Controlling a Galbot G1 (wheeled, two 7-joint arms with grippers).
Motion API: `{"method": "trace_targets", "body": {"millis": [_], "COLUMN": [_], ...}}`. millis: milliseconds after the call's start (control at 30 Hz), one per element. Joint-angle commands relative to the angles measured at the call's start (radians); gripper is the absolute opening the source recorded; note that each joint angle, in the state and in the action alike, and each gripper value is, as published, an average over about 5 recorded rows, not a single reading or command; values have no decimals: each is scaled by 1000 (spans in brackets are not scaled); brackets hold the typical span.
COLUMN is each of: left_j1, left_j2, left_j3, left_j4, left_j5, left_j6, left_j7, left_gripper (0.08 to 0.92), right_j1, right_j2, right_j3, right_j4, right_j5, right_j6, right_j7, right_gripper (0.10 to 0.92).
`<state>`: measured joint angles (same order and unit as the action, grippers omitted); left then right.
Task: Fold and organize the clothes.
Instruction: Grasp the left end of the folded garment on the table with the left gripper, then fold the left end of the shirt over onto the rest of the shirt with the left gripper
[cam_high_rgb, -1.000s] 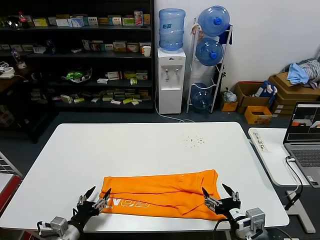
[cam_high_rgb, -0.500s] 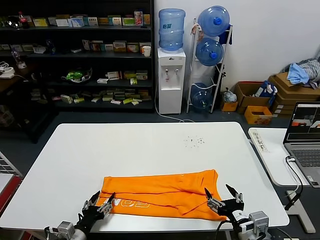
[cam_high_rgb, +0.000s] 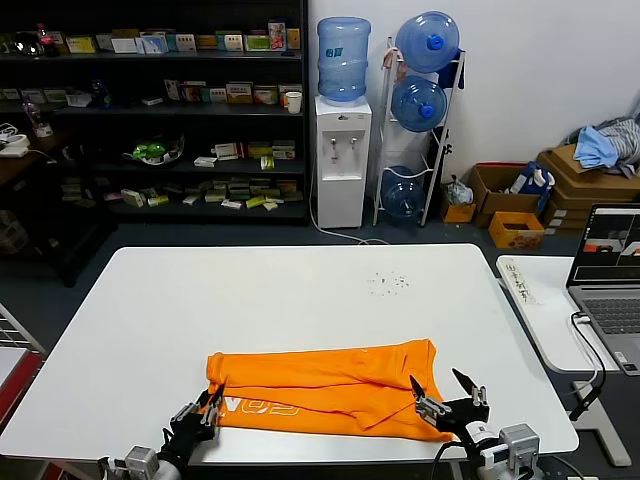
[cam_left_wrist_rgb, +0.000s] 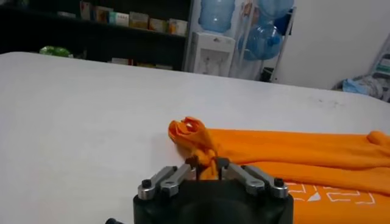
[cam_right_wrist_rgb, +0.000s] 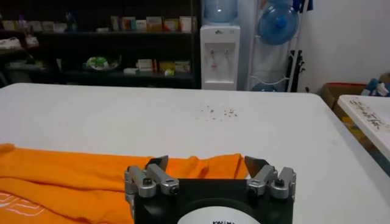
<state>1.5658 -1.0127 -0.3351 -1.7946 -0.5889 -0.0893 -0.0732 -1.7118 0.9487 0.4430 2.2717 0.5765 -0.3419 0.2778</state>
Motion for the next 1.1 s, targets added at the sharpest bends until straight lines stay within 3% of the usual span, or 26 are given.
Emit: {"method": "trace_targets", "body": {"millis": [33,167,433,767,933,1100], "left_j1": [2,13,64,51,52,76], "left_j2": [-18,-30,-32,45,87,83], "left_j3": [-4,-28,-203,-504,-592,-643], "left_j4": [-2,-18,-38,137,203,200], "left_j5": [37,59,157,244,308,357], "left_j6": [-29,-48,-65,-100,-98,-83], "left_j7": [-2,-2,3,38,33,2], "left_gripper": [181,121,121,121,121,121], "right_j1": [-1,14,44,80,96,102], "right_j2": [3,14,37,46,47,53], "right_j3": [1,0,-1,-15,-23,-24], "right_j4": [-17,-78,-164,-194,-200,-208], "right_j5": [-10,-51,-99,-113,-113,-116], "right_j6": [41,135,251,261,257,257], "right_j7": [-21,-65,-91,-78,-70,-66], "right_gripper": [823,823,823,823,823,823]}}
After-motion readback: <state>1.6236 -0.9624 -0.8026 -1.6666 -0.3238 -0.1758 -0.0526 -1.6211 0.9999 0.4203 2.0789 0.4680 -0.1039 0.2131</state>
